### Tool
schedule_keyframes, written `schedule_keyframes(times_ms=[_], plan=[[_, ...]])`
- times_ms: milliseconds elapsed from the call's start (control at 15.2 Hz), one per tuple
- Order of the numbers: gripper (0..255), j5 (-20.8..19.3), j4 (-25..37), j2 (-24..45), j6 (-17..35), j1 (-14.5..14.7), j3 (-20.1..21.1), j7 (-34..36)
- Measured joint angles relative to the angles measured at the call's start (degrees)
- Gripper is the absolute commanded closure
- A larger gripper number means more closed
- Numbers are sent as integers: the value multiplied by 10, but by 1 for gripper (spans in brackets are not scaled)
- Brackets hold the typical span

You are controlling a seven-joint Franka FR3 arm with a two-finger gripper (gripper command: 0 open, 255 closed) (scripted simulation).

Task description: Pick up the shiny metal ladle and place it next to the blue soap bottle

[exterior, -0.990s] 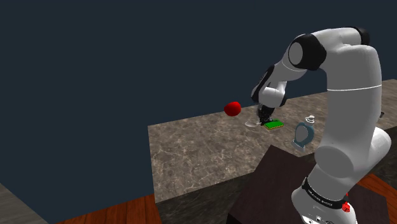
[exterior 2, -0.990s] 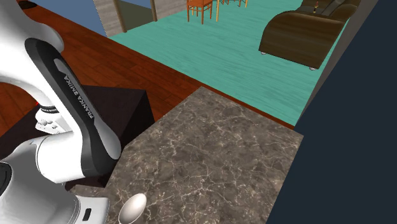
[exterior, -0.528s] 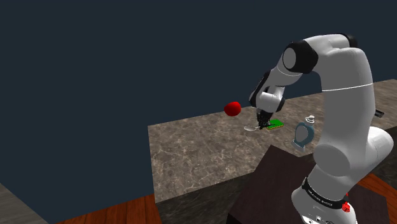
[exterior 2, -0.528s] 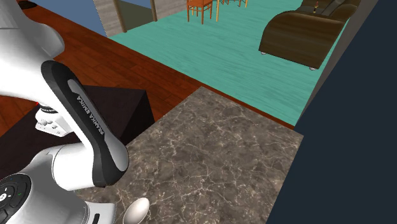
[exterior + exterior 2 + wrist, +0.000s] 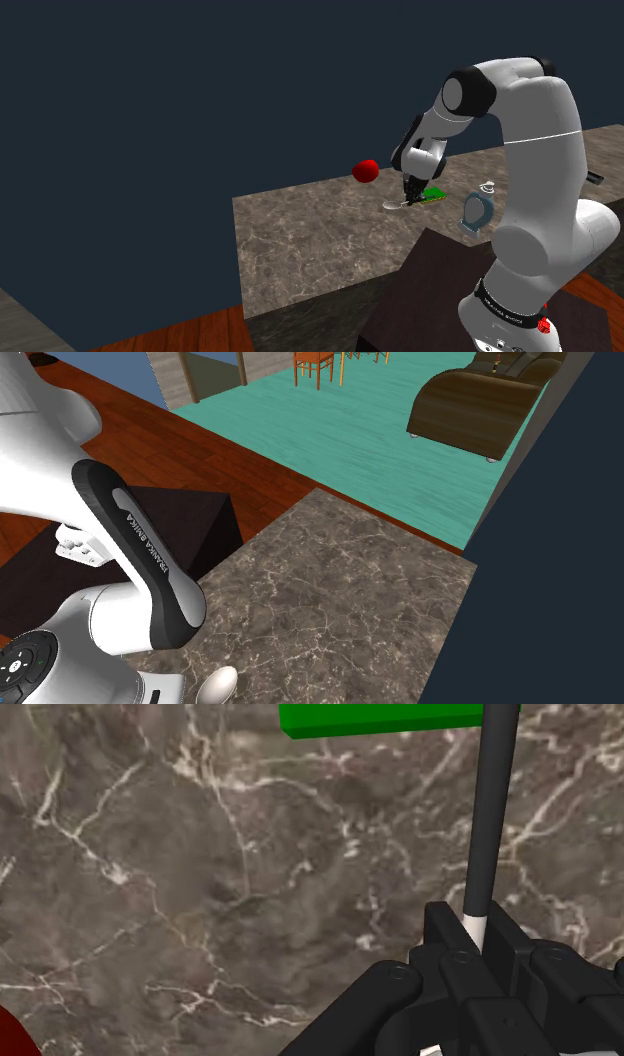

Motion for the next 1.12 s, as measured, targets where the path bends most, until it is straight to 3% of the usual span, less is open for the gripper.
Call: schedule_keyframes(times_ms=[66,462,726,1122], plan=[[0,0,0,0,0,0,0,0],[0,0,0,0,0,0,0,0],[0,-45,-25,-60,-37,39,-49,37],[0,-56,-35,-76,-44,46,-60,44]])
